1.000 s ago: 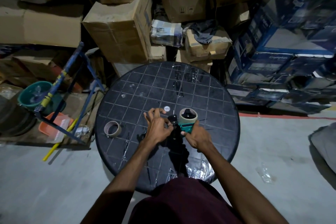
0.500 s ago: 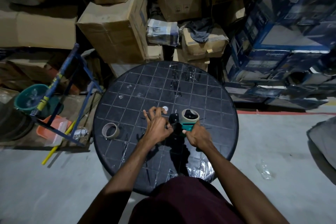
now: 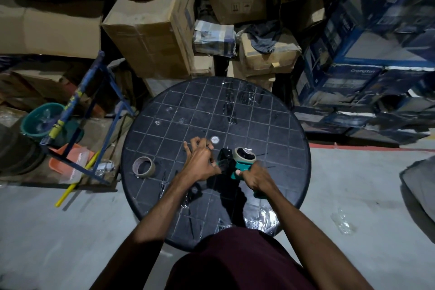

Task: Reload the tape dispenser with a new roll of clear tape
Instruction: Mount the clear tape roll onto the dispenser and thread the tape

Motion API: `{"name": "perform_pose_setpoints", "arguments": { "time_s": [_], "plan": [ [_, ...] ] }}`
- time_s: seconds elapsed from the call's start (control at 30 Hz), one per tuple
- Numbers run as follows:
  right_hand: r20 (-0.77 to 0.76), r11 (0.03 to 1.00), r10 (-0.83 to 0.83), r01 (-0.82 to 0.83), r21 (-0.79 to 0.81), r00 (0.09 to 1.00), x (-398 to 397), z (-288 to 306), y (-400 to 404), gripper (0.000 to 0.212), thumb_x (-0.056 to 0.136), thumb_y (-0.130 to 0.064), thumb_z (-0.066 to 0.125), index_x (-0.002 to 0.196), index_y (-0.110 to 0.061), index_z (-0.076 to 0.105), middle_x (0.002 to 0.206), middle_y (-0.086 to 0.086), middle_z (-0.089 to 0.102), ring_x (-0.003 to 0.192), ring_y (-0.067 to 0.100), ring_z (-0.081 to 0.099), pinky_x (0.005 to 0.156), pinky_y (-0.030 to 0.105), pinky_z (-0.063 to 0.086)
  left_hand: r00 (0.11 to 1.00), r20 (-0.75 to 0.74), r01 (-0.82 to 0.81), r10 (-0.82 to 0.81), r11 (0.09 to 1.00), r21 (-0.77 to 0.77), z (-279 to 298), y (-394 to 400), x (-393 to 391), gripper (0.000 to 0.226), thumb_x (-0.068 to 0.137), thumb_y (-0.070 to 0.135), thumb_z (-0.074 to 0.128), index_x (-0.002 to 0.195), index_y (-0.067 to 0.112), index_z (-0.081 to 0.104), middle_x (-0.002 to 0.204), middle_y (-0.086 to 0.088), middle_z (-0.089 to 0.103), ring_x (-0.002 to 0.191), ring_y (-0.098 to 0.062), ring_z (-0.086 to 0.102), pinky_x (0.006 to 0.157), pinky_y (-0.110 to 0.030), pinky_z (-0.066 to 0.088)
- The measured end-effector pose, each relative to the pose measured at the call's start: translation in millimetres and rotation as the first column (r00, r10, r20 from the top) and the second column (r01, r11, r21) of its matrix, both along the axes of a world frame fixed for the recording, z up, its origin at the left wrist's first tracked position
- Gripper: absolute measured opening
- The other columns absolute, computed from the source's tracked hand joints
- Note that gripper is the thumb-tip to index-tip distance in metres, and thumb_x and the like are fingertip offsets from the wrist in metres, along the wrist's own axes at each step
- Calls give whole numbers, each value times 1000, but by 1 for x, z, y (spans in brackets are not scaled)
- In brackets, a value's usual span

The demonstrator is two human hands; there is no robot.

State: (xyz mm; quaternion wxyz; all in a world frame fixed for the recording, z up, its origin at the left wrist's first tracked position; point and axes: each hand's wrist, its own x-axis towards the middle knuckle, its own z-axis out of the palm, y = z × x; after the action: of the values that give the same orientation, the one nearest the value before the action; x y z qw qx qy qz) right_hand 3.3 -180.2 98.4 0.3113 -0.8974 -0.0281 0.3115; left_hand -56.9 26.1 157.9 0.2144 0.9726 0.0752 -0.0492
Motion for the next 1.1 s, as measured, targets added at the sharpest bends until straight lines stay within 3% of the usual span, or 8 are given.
{"name": "perform_pose_setpoints", "arguments": {
  "time_s": [0.13,0.3,0.53,0.67,0.8,0.97,1.03,1.1],
  "plan": [
    [-26,999,-8,9,36,1000,3,3,0,29,86,-43,69,107,-23,63,104,1,72,93,22,66,87,40,52,1000,-18,-12,11,1000,-27,-1,9,2,24,59,35,85,65,14,76,123,3,49,125,-16,21,115,-66,15],
    [-50,993,16,-10,121,999,5,7,2,20,95,-34,65,108,-19,62,101,2,70,90,20,64,80,36,51,1000,-5,-19,19,1000,0,13,18,16,18,67,29,81,71,12,76,122,1,46,130,-22,24,116,-72,-4],
    [-188,957,-67,116,265,980,9,3,6,47,97,-33,67,134,-23,40,111,2,63,74,19,62,55,26,52,998,-57,28,-23,996,81,23,39,38,18,79,31,74,82,14,77,131,-3,42,135,-26,18,113,-75,-8],
    [-376,917,-85,221,334,923,13,3,7,21,108,-24,50,123,-13,40,90,14,62,61,22,60,42,26,50,993,-108,50,-38,993,106,24,44,50,22,87,33,71,94,13,77,136,-7,41,140,-31,15,114,-75,-6],
    [-411,872,-141,309,379,901,11,-10,7,5,109,-18,45,113,-15,45,95,19,65,66,25,64,54,35,53,997,-57,-51,54,997,54,15,42,54,18,91,28,67,95,14,76,133,-8,47,139,-31,21,115,-74,-2],
    [-448,836,-200,390,386,872,11,-14,6,9,108,-17,46,100,-20,46,104,18,66,85,30,67,77,44,60,965,21,-258,262,959,-117,-7,28,43,13,89,28,68,96,22,77,116,-3,65,122,-26,45,104,-48,42],
    [-450,836,-196,389,388,871,13,-20,4,4,107,-24,50,103,-22,49,109,19,70,93,38,70,85,53,61,922,2,-369,388,878,-304,-11,16,34,8,87,27,70,88,25,78,101,4,75,105,-19,64,89,-36,54],
    [-462,784,-245,455,423,852,11,-16,5,3,107,-21,50,107,-24,53,106,16,71,90,35,70,76,48,63,880,-109,-459,463,768,-446,-15,4,28,7,85,24,73,81,22,78,88,7,77,88,-14,71,84,-30,56]
  ]
}}
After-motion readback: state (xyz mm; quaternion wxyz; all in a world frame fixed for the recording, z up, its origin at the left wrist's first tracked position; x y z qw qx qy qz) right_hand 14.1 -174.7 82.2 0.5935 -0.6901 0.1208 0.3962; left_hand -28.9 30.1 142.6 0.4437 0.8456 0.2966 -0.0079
